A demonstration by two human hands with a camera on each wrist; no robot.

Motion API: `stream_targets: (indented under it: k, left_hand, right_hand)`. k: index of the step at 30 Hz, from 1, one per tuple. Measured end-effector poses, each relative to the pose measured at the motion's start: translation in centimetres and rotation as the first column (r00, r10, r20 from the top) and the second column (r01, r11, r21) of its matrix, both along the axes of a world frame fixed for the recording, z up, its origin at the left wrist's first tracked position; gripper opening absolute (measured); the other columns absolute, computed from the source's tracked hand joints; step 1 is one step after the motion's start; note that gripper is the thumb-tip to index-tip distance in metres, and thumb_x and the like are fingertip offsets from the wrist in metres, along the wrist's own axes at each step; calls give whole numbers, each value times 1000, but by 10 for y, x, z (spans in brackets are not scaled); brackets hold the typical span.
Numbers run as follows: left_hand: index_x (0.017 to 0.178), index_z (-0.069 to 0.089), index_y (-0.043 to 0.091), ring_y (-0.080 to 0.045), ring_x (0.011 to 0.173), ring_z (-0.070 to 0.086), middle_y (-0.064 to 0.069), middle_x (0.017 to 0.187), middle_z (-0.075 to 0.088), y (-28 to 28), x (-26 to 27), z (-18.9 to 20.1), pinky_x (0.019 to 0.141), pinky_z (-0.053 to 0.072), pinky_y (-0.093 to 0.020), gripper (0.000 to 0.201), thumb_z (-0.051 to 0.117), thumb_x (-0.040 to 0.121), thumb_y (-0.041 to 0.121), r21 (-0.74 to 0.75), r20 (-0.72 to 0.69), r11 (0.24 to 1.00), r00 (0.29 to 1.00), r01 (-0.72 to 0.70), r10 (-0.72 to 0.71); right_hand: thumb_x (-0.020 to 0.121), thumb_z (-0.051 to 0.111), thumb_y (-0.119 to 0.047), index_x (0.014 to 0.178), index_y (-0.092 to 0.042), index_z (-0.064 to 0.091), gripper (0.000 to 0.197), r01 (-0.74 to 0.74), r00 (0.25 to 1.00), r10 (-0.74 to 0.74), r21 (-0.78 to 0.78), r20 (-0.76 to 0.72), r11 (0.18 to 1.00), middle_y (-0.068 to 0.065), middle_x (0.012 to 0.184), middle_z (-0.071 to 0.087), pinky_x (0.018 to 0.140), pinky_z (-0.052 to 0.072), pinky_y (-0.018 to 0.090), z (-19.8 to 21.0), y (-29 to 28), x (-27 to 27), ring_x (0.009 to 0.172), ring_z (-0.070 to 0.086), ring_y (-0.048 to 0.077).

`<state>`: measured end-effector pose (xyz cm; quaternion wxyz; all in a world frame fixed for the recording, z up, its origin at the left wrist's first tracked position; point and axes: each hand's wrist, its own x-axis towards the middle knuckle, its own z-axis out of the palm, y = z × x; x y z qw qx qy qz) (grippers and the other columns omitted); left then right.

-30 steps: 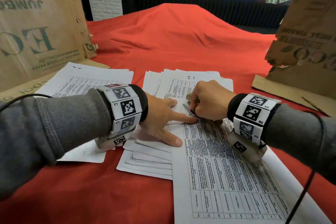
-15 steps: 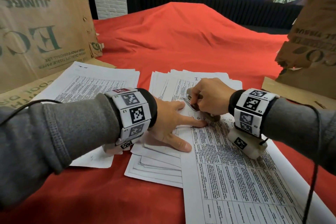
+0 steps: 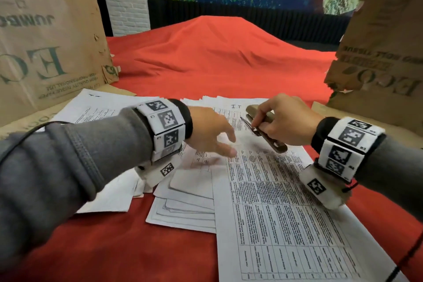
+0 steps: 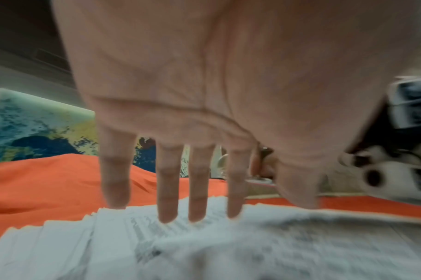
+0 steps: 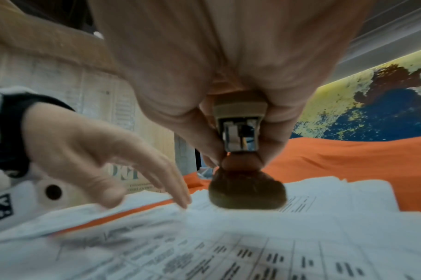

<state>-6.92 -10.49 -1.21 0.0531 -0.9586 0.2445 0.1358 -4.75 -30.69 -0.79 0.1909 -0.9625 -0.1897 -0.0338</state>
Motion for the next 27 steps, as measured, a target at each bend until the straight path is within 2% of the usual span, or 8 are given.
stream_targets:
  k: [2, 4, 6, 10, 16, 19, 22, 27]
  left_hand:
    - [116, 73, 25, -22, 106, 68, 2, 114, 75, -12, 12, 6, 96, 55, -42, 55, 51, 95, 70, -153, 122, 986, 989, -59, 78]
    - [103, 78, 20, -19, 90, 73, 4, 92, 78, -29, 19, 9, 81, 61, -35, 55, 58, 92, 70, -356, 80, 924, 980, -142, 181]
    - [103, 78, 15, -15, 85, 77, 2, 90, 81, -46, 24, 8, 72, 62, -28, 52, 68, 90, 64, -544, -91, 808, 973, -227, 212]
    - [102, 73, -1, -19, 82, 75, -10, 96, 79, -76, 20, 2, 73, 59, -21, 28, 79, 92, 25, -779, -358, 502, 924, -376, 135]
    - [90, 76, -2, -23, 83, 77, -16, 87, 79, -104, 14, -4, 81, 63, -24, 6, 77, 85, -6, -813, -546, 211, 836, -543, 47]
    - [102, 76, -6, -23, 83, 78, -17, 94, 80, -117, 15, -8, 84, 64, -26, 17, 77, 85, -6, -797, -586, 159, 810, -583, 35]
    - [109, 74, -6, -20, 81, 79, -17, 96, 80, -128, 16, -9, 75, 64, -22, 23, 77, 87, -1, -771, -623, 147, 782, -620, 25]
    - [112, 71, -8, -19, 79, 79, -17, 96, 80, -135, 18, -6, 59, 62, -18, 22, 73, 91, -1, -730, -678, 97, 735, -677, 27]
  right_hand:
    - [91, 67, -10, 78, -28, 79, 26, 24, 999, -25, 32, 29, 999, -23, 67, 59, 43, 33, 0, 7, -12, -9, 62, 52, -5]
    - [91, 68, -11, 78, -29, 78, 25, 43, 997, -46, 36, 60, 998, -18, 73, 63, 47, 33, 1, 12, -22, -16, 66, 56, 4]
    - [90, 68, -15, 78, -32, 78, 23, 67, 994, -70, 34, 81, 997, -14, 73, 65, 51, 35, 8, 16, -32, -23, 67, 57, 7]
    - [87, 69, -19, 68, -36, 71, 25, 82, 990, -87, 49, 110, 995, -9, 74, 69, 59, 41, 21, 19, -49, -34, 69, 59, 12]
    - [87, 66, -13, 85, -31, 80, 23, 86, 986, -85, 0, 143, 996, -4, 92, 72, 68, 41, 24, 16, -72, -49, 81, 57, 15]
    - [87, 66, -10, 91, -26, 81, 22, 70, 984, -62, -41, 164, 997, -2, 102, 74, 83, 46, 27, 14, -82, -53, 100, 63, 21]
    - [88, 65, -9, 102, -26, 79, 26, 74, 984, -65, -47, 165, 996, -1, 115, 73, 94, 47, 30, 11, -94, -54, 113, 63, 23]
    - [86, 64, -8, 116, -32, 46, 42, 63, 990, -62, -8, 127, 998, 0, 103, 67, 74, 53, 39, 7, -113, -58, 89, 62, 25]
